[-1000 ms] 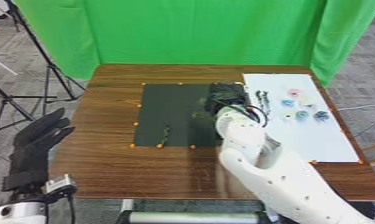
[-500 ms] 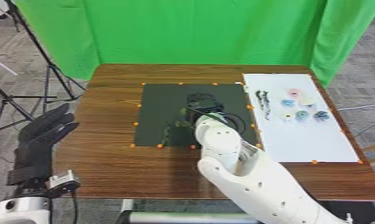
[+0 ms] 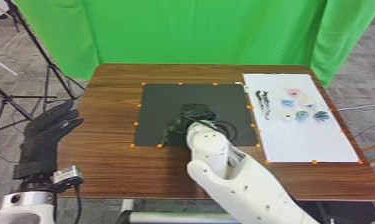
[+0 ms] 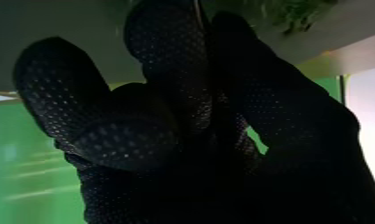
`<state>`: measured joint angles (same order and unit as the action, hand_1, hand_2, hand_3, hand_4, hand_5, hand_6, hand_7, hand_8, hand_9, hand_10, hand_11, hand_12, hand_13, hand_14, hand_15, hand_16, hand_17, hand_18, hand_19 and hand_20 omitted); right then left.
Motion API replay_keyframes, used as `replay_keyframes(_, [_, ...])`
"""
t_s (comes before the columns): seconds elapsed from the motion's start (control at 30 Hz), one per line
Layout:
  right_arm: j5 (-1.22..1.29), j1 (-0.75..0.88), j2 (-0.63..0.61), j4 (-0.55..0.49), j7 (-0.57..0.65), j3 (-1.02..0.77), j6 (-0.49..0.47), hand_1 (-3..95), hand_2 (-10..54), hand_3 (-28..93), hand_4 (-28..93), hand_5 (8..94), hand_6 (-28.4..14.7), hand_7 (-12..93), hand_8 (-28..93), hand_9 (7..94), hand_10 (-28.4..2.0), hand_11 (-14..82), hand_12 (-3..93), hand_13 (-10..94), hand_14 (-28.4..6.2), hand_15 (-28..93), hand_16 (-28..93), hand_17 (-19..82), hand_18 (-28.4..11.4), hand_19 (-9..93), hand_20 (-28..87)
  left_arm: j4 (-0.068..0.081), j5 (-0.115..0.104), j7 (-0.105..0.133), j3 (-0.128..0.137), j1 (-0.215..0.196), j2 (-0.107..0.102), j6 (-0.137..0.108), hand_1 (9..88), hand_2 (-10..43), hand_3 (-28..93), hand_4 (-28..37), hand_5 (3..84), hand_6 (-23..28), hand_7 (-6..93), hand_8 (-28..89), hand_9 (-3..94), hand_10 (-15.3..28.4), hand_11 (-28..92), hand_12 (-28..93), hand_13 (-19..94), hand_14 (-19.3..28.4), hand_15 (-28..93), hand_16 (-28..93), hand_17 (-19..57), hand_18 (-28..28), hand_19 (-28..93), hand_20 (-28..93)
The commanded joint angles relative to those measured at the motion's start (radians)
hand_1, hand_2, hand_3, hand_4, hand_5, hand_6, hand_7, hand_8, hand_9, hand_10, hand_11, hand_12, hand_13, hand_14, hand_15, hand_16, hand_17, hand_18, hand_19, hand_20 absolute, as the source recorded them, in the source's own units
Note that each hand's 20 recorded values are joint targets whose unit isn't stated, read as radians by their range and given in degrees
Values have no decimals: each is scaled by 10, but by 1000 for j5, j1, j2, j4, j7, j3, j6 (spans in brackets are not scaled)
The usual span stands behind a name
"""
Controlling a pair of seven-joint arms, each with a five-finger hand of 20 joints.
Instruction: Arrange flowers
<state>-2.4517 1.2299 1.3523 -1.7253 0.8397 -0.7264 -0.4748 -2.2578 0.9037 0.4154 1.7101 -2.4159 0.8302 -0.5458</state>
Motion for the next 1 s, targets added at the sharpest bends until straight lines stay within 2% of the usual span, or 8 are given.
replay_keyframes(0.03, [6,0,16,4,5,2,-15,495,-27,748,-246,869,-53,185,181,927,-114,383,229,937,-28,609,213,626,-148,932,-214,5,12,-13,-7,5,10,14,265,59,844,-176,380,87,167,-115,324,191,364,58,226,260,630,-172,-100,212,581,26])
replay_keyframes(0.4, [-16,0,25,4,-3,5,0,425,-30,744,-231,860,-56,193,114,918,-122,373,227,936,-36,586,226,620,-147,932,-253,7,17,-13,-17,14,13,15,265,61,842,-173,381,88,166,-115,324,190,365,58,225,260,631,-172,-100,211,581,26])
replay_keyframes(0.53, [-11,-23,20,19,8,22,13,377,-18,755,-219,857,-54,211,-53,913,-128,368,226,932,-40,582,232,618,-147,932,-279,9,17,-12,-19,21,11,18,265,61,842,-172,381,89,167,-115,324,190,365,59,225,260,631,-172,-100,211,581,26])
replay_keyframes(0.6, [-15,-21,30,28,6,8,-6,394,-16,749,-226,853,-57,213,-3,914,-128,367,224,932,-41,582,229,617,-147,932,-282,11,19,-17,-22,24,13,20,265,60,843,-171,382,89,166,-115,324,190,365,58,226,260,631,-172,-99,212,581,26])
replay_keyframes(0.63, [-13,-29,29,31,12,15,-8,397,-16,748,-228,852,-57,213,10,915,-128,367,223,933,-40,582,227,617,-147,932,-282,11,14,-10,-25,25,10,17,265,60,843,-171,382,89,166,-115,324,190,365,58,226,260,631,-172,-100,212,582,26])
replay_keyframes(0.77, [-27,-38,25,43,13,28,5,396,-18,751,-228,862,-56,206,9,921,-127,363,220,936,-39,582,221,614,-149,932,-283,13,19,-11,-26,30,11,22,265,60,843,-172,384,90,165,-114,323,190,365,58,225,260,631,-172,-99,212,582,26])
replay_keyframes(0.97, [-50,-60,18,74,28,53,43,447,-43,744,-244,875,-57,198,113,934,-120,360,218,937,-32,603,198,616,-148,926,-283,18,21,-15,-36,47,13,29,266,60,843,-172,384,91,164,-114,323,191,365,58,225,259,631,-172,-99,211,582,25])
replay_keyframes(1.0, [-39,-70,8,73,41,69,57,450,-44,743,-245,878,-58,192,122,935,-119,364,214,937,-30,607,192,618,-147,924,-283,18,16,-5,-37,42,9,25,265,60,844,-171,384,91,164,-114,323,191,365,58,225,259,631,-172,-100,211,582,25])
